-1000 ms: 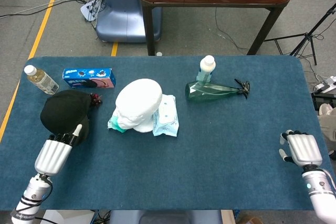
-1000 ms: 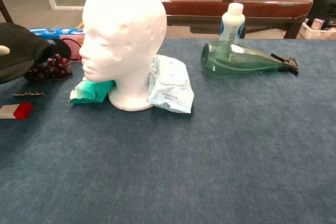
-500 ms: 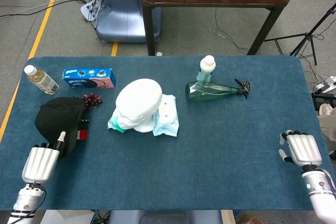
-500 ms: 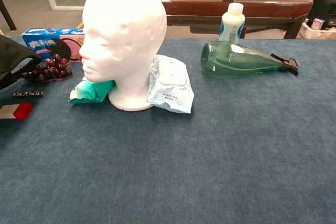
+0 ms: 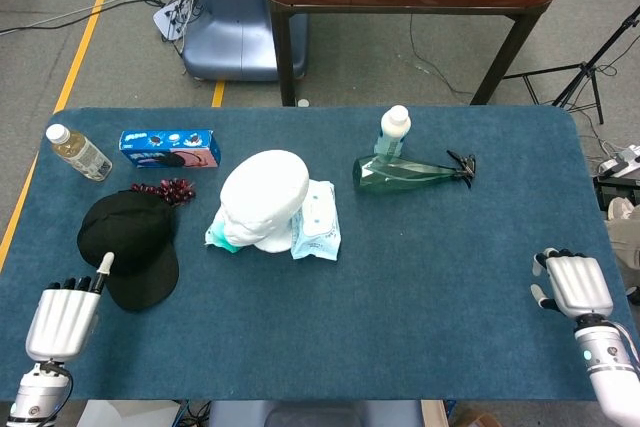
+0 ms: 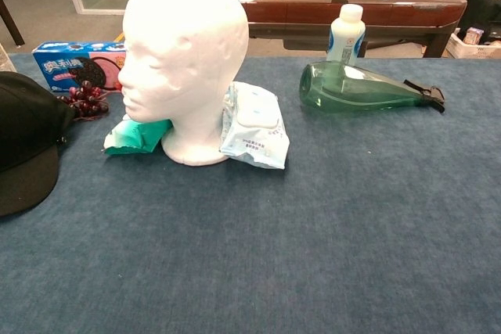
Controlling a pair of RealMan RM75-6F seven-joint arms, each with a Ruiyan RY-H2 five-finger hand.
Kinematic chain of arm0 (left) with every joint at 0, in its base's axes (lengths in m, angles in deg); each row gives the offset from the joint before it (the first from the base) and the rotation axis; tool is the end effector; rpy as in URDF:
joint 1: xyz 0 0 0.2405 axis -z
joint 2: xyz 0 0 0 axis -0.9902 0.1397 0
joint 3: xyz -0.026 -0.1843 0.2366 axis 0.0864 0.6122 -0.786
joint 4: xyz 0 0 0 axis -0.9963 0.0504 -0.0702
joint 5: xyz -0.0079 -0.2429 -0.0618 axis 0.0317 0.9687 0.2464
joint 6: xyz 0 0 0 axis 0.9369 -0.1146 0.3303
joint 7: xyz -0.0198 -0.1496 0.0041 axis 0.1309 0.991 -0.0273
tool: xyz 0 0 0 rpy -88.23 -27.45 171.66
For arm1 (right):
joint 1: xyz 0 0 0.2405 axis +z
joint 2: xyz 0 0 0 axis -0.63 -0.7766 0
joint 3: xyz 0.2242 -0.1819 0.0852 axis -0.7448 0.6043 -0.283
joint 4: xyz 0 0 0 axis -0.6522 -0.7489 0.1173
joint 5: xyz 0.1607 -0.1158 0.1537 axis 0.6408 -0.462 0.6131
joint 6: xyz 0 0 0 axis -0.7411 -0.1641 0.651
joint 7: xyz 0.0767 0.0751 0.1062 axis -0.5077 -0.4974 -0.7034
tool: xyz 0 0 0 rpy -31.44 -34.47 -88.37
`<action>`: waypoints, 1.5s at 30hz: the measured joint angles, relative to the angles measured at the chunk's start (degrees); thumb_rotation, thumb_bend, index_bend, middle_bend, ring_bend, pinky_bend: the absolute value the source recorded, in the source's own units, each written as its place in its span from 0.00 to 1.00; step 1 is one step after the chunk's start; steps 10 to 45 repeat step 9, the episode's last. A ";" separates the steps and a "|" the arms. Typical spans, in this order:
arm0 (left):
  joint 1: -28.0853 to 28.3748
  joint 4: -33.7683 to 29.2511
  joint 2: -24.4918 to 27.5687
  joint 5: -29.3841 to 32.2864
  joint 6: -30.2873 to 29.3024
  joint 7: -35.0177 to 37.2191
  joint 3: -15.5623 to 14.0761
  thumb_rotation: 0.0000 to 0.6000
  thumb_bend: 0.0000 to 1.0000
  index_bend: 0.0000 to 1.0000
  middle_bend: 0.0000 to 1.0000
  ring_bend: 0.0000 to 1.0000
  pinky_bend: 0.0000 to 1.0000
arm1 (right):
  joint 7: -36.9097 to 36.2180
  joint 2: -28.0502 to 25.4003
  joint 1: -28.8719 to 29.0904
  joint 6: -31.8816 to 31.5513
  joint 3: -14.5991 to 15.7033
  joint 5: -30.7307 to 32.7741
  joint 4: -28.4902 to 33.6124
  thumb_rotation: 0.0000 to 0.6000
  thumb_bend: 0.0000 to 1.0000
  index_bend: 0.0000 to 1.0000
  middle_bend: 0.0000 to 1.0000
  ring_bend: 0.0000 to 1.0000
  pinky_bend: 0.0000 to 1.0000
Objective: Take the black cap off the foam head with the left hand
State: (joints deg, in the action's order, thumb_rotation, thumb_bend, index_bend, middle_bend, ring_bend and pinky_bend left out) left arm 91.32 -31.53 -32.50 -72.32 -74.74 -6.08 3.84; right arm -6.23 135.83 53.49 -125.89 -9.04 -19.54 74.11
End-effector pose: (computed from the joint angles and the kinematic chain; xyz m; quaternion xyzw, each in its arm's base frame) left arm -0.3132 0.1926 0.0928 -0.6978 -0.1368 -0.2173 0.6687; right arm -0.3833 -0.2422 0.1201 0.6619 -0.3942 0.1821 0.6110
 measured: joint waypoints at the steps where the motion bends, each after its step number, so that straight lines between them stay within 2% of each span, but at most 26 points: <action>1: -0.16 0.45 -0.15 0.30 -0.22 1.56 0.50 1.00 0.24 0.34 0.50 0.45 0.65 | 0.02 0.01 0.00 -0.01 0.00 -0.01 -0.01 1.00 0.33 0.49 0.39 0.34 0.40; 3: -0.38 1.37 -0.44 0.85 -0.50 4.67 1.33 1.00 0.35 0.35 0.45 0.40 0.62 | 0.15 0.06 0.01 0.00 0.01 0.04 -0.06 1.00 0.33 0.49 0.39 0.34 0.40; 9: -0.88 5.95 -1.57 3.65 -0.05 18.91 3.95 1.00 0.38 0.37 0.43 0.40 0.62 | 0.55 0.19 0.05 -0.01 -0.02 0.35 -0.08 1.00 0.33 0.49 0.39 0.34 0.40; 45: -0.88 5.95 -1.57 3.65 -0.05 18.91 3.95 1.00 0.38 0.37 0.43 0.40 0.62 | 0.55 0.19 0.05 -0.01 -0.02 0.35 -0.08 1.00 0.33 0.49 0.39 0.34 0.40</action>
